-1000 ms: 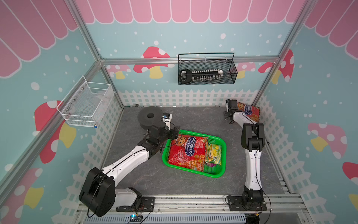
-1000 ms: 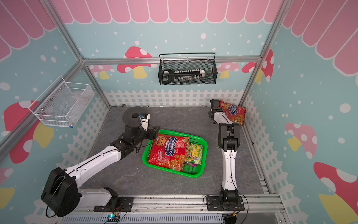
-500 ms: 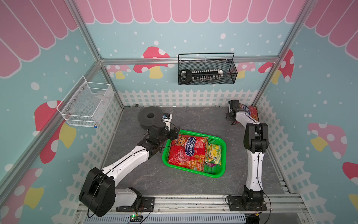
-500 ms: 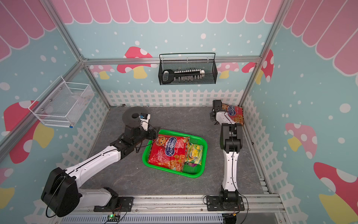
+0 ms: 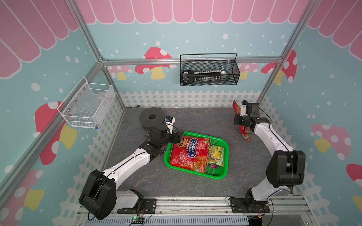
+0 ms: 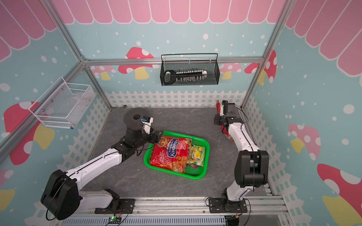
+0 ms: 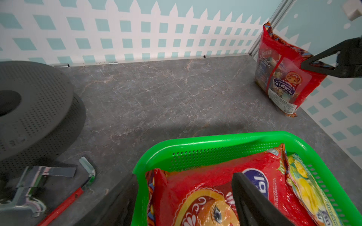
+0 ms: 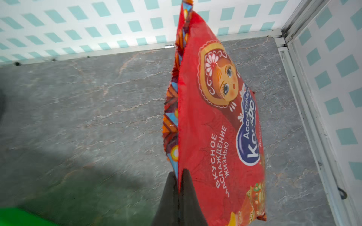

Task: Put the candies in the basket
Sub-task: Pick up the candy at the center of the board.

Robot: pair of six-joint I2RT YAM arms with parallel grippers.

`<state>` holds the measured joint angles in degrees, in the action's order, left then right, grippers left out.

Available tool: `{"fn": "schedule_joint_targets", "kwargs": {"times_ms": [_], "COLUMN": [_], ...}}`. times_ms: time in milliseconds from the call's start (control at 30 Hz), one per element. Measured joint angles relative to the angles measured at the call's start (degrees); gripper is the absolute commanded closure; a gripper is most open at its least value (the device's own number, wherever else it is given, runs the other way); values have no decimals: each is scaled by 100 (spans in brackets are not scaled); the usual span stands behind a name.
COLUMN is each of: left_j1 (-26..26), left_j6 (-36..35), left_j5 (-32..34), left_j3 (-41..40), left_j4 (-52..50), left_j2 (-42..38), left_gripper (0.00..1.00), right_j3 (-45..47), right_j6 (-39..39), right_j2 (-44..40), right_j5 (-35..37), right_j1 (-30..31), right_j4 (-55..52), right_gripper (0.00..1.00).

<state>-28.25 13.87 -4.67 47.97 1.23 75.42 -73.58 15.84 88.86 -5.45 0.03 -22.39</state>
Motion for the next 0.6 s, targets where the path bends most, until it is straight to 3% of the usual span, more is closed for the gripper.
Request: {"fn": "schedule_joint_targets", "kwargs": {"times_ms": [333,600], "left_j1": [291,321], "left_j6": [984,1215], "left_j5": [-304,-343], "left_j3": [-68,-468], "left_j4": [-667,-1480], "left_j2": [17,-249], "left_gripper": [22,22], "right_j3": [778,415], "right_j6": [533,579], "right_j2": [-1976,-2437], "right_j5": [-1622,-2234], "right_j1": [7,7], "right_j4": [-857,-1478], "right_gripper": [100,100]}}
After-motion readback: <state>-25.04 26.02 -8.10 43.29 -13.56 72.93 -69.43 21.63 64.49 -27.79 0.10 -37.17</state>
